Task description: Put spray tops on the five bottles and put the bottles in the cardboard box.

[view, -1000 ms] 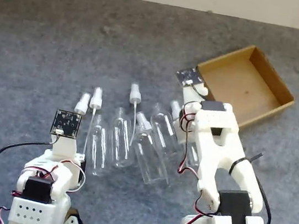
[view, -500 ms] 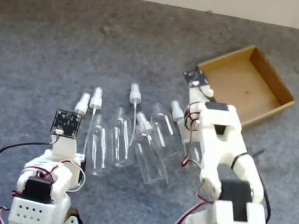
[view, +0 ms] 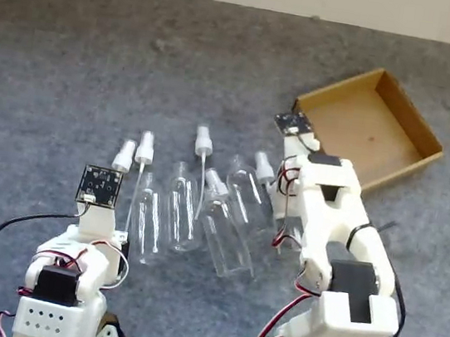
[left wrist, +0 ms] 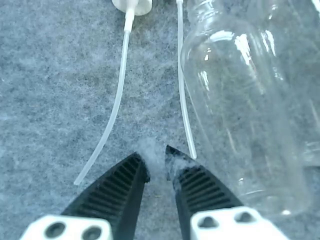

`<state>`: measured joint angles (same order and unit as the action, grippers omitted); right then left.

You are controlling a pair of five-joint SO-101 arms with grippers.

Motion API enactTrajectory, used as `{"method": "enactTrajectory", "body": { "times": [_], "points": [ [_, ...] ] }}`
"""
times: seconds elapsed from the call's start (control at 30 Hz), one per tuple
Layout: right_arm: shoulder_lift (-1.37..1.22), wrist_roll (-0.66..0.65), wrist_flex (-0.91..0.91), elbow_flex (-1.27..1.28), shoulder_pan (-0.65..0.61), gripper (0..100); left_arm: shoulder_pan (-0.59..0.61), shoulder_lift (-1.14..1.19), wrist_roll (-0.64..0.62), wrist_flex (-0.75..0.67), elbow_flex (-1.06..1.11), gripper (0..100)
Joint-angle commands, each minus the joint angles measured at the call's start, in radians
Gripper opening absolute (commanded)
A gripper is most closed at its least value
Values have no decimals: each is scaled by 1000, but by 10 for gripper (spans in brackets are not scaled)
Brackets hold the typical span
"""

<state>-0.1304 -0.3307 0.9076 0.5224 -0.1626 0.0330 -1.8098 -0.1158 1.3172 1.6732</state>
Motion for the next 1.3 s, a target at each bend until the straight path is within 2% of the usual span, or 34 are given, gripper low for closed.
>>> {"method": "enactTrajectory", "body": {
  "times": [0.0, 0.17, 0.33, 0.77, 1.07, 1.17, 1.27],
  "points": [
    [-18, -3, -5, -41, 7, 119, -12, -5, -6, 2, 21, 4],
    [-1, -2, -4, -56, 7, 85, -12, -5, -6, 2, 21, 4],
    [174, -6, -1, -44, 7, 85, -12, -5, -6, 2, 21, 4],
    [789, -2, 392, -1, 1, 87, -12, -5, -6, 2, 21, 4],
    [1187, -2, 599, 2, 2, 87, -12, -5, -6, 2, 21, 4],
    [1328, -2, 602, 82, 2, 87, -12, -5, -6, 2, 21, 4],
    [1474, -2, 524, 249, 1, 87, -12, -5, -6, 2, 21, 4]
  ]
}}
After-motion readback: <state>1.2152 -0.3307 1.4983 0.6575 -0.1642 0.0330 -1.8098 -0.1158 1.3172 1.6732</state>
